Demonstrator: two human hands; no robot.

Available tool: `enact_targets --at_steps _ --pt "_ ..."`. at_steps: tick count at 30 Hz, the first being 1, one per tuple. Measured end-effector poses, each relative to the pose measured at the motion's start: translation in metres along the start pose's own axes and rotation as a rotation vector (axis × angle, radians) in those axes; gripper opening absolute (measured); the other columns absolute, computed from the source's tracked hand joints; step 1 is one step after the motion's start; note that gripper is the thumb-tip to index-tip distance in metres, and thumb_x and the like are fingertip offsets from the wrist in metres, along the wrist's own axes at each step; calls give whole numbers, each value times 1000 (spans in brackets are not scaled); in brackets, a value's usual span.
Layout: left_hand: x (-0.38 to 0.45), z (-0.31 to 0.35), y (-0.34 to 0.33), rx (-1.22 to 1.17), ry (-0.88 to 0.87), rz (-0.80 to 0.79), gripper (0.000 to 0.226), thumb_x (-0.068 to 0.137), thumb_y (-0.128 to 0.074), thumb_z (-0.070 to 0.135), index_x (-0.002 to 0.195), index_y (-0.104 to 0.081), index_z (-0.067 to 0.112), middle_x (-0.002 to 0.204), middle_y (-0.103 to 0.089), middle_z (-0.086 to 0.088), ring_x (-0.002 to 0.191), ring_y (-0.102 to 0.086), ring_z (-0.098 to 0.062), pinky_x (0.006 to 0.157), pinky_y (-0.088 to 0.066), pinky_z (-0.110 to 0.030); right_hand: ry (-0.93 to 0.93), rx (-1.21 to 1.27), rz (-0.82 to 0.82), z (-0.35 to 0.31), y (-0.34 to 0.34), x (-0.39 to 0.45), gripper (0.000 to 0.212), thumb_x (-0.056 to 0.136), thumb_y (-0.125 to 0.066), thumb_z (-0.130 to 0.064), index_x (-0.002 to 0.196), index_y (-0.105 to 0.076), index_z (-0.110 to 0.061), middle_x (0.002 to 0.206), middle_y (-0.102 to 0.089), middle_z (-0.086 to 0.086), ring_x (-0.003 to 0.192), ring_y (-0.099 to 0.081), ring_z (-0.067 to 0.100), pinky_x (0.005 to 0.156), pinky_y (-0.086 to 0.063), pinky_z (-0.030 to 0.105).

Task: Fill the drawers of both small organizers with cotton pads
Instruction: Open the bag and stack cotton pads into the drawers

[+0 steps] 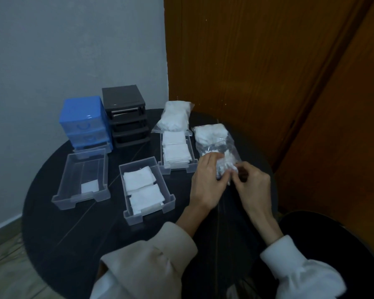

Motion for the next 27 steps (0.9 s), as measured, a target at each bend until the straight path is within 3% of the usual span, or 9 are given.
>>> enact_targets --at_steps 4,8,13,18,27 --pt "0 0 2 3 6 12 31 90 -58 19 120 -51 20 119 -51 5 109 -42 -1 89 -38 -17 -3 24 5 1 3 -2 8 86 -63 -11 94 -66 -10 86 -67 5 73 -61 12 65 -50 25" --pt "0 1 3 27 -1 29 30 90 -57 16 119 -52 19 118 -51 5 110 -43 -4 89 -38 -18 0 23 22 0 10 -1 6 85 -64 -7 89 -63 -11 83 -63 3 70 -59 12 60 -47 22" --pt "0 2 3 34 -6 28 30 90 -57 15 119 -52 18 119 -52 3 111 -43 -5 89 -39 -20 -2 17 -17 -2 8 -1 15 78 -72 -17 86 -60 -13 82 -61 -1 70 -58 11 61 -48 25" --pt "0 3 4 64 -4 34 30 90 -55 13 119 -51 18 119 -51 4 112 -43 -5 88 -40 -19 -6 8 53 2 19 0 9 84 -65 -7 87 -60 -14 82 -62 -1 69 -57 9 60 -47 26" --pt "-1 2 6 55 1 56 31 89 -56 9 119 -53 18 117 -51 4 108 -47 -4 87 -44 -20 37 67 215 -1 48 -1 11 84 -56 2 85 -56 -9 79 -51 1 63 -42 1 62 -35 5"
Point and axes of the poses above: each hand's wrist, its own x-axis towards the middle knuckle, its own y-axis out of the back of the hand, z = x × y, the point moved 10 cm from there along x, towards the middle knuckle
